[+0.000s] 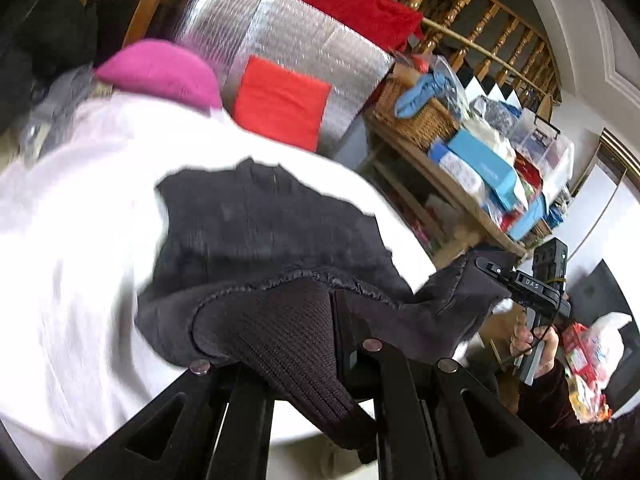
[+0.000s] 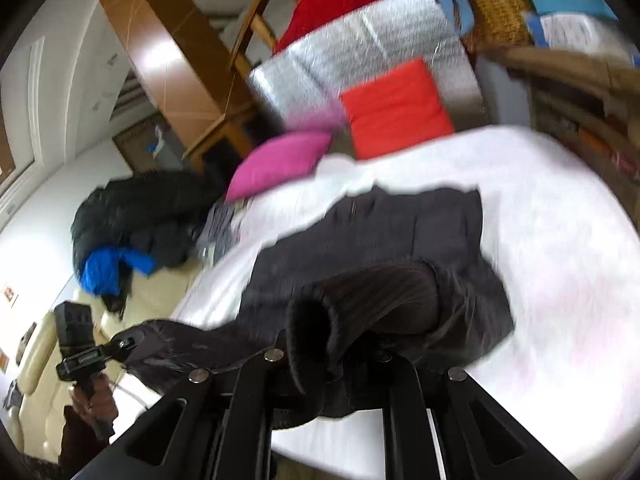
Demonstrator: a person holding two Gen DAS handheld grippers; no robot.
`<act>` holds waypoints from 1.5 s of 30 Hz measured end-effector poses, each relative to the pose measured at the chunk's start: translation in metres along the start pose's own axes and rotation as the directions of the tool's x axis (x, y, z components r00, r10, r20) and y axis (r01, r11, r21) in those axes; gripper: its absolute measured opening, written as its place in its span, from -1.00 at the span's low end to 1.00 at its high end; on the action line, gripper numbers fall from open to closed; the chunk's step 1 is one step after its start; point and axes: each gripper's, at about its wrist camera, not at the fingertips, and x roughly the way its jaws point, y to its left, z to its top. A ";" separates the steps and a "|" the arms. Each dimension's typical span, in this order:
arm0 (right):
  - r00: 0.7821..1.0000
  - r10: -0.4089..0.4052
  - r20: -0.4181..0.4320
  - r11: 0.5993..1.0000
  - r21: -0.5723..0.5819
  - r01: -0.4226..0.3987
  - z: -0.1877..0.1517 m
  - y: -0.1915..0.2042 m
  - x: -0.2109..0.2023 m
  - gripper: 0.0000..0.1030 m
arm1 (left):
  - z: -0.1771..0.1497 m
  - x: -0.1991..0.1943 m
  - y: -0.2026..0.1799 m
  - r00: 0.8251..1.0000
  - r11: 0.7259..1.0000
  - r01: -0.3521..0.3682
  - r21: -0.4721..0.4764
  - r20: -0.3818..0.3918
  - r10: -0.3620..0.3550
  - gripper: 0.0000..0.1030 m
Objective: Fold large clothes
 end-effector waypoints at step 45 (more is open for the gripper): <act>0.981 -0.161 0.109 0.945 0.304 0.121 0.171 -0.155 0.248 0.68 | 0.174 0.224 0.156 0.965 0.923 -0.219 -0.316 0.070 0.253 0.74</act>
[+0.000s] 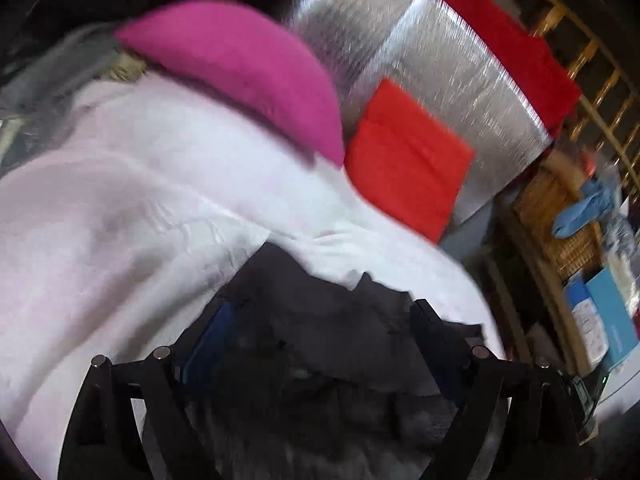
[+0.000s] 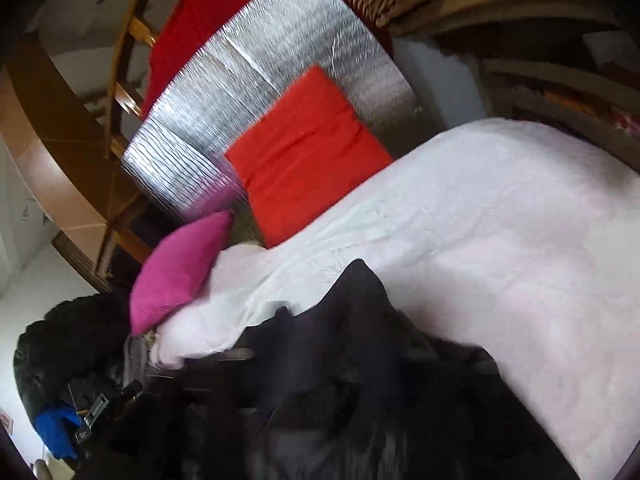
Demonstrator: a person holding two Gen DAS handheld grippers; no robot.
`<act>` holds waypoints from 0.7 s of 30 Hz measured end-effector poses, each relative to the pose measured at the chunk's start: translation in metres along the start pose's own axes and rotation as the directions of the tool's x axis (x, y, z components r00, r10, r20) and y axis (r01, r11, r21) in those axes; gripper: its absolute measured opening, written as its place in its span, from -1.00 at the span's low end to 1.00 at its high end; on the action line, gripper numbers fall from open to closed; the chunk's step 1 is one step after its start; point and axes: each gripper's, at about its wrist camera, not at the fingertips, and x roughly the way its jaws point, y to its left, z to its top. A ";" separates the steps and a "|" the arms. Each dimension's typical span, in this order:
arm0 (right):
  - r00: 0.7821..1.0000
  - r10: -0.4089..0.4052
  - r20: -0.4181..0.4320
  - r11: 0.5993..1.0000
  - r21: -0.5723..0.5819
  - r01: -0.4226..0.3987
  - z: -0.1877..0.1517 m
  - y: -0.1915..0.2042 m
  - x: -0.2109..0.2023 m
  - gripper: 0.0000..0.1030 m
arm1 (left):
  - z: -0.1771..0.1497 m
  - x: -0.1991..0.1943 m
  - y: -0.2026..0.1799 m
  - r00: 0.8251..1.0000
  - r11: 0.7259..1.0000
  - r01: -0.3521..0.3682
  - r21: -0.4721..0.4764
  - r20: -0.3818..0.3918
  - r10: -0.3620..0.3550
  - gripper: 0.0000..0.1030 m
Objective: Fold large clothes
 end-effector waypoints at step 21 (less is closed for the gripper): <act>0.976 0.198 -0.085 0.951 0.259 -0.171 -0.153 -0.021 -0.138 0.68 | -0.187 -0.097 0.018 0.997 0.987 -0.024 -0.160 -0.073 0.012 0.75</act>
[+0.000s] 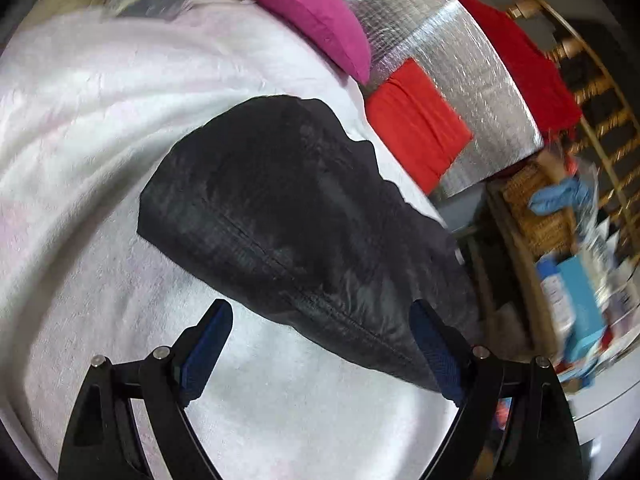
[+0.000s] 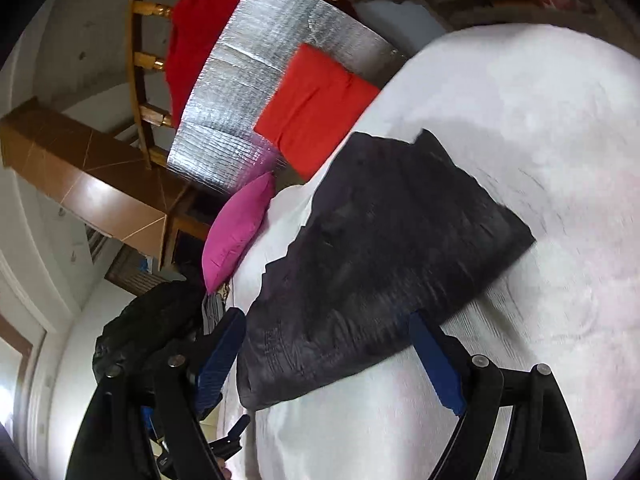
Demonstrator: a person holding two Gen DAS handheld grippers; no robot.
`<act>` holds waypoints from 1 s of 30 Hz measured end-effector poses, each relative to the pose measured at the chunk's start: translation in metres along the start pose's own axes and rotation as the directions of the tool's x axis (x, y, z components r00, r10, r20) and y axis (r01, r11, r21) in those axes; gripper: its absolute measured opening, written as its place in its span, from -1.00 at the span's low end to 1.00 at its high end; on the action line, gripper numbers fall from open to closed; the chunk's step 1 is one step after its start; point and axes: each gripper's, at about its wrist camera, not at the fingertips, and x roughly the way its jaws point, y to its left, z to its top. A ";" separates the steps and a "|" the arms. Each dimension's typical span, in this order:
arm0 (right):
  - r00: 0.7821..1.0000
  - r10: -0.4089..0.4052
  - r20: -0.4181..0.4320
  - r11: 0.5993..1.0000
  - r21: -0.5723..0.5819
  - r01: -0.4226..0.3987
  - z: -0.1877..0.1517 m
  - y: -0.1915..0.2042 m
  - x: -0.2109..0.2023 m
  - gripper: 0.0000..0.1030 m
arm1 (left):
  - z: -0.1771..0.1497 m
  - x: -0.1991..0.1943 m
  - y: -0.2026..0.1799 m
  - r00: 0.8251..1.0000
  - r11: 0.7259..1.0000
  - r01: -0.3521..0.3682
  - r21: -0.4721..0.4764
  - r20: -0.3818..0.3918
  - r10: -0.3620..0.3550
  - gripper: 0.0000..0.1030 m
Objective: Fold large clothes
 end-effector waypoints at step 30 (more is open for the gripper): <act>0.992 -0.129 0.002 0.931 -0.343 0.122 -0.001 0.067 0.058 0.10 | 0.031 0.038 -0.023 0.976 0.961 -0.216 0.174 0.073 0.207 0.74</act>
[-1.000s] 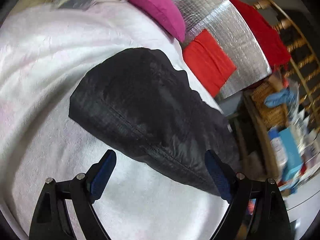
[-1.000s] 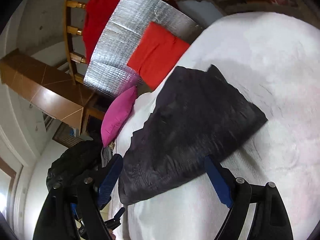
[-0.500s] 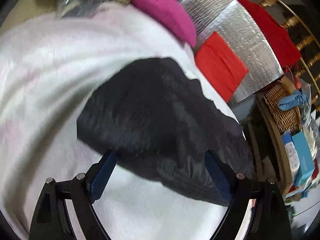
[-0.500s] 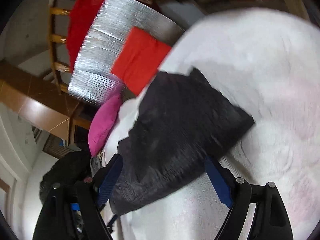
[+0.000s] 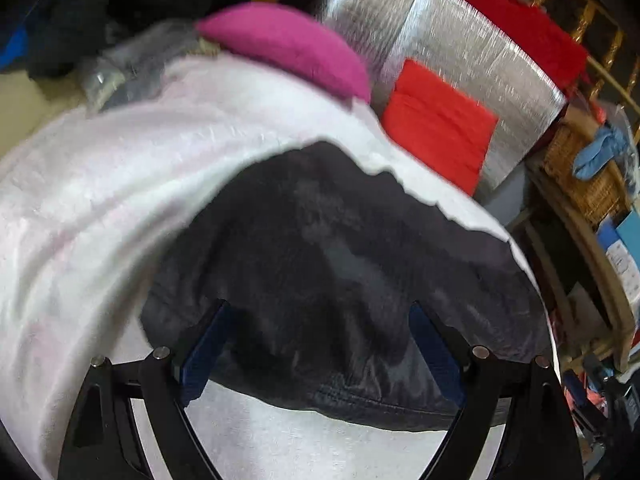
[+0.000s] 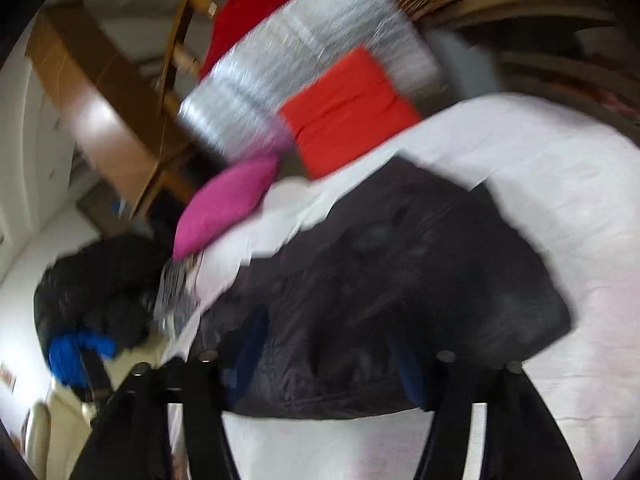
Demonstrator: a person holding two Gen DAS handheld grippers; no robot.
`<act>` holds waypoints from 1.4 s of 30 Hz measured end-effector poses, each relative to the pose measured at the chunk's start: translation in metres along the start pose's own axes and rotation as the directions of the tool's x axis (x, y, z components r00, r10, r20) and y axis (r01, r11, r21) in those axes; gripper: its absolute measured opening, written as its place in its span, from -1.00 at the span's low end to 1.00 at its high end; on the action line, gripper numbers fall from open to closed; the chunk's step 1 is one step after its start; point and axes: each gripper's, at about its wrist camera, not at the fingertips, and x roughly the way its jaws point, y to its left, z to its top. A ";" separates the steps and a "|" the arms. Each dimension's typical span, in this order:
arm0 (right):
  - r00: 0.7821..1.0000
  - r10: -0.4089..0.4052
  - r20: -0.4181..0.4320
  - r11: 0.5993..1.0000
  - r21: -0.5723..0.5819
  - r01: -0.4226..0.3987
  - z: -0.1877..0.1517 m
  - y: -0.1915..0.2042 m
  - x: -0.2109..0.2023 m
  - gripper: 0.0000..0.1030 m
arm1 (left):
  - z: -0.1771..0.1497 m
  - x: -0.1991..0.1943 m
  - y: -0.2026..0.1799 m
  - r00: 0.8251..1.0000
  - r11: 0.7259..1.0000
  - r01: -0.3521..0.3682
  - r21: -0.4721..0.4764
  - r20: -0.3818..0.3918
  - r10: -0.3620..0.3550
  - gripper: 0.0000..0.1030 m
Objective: Fold large clothes
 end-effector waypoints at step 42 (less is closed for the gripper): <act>0.892 -0.407 -0.194 0.906 0.034 0.421 0.077 -0.111 0.062 0.04 | 0.058 0.043 0.075 0.978 0.981 -0.192 -0.005 -0.089 0.191 0.71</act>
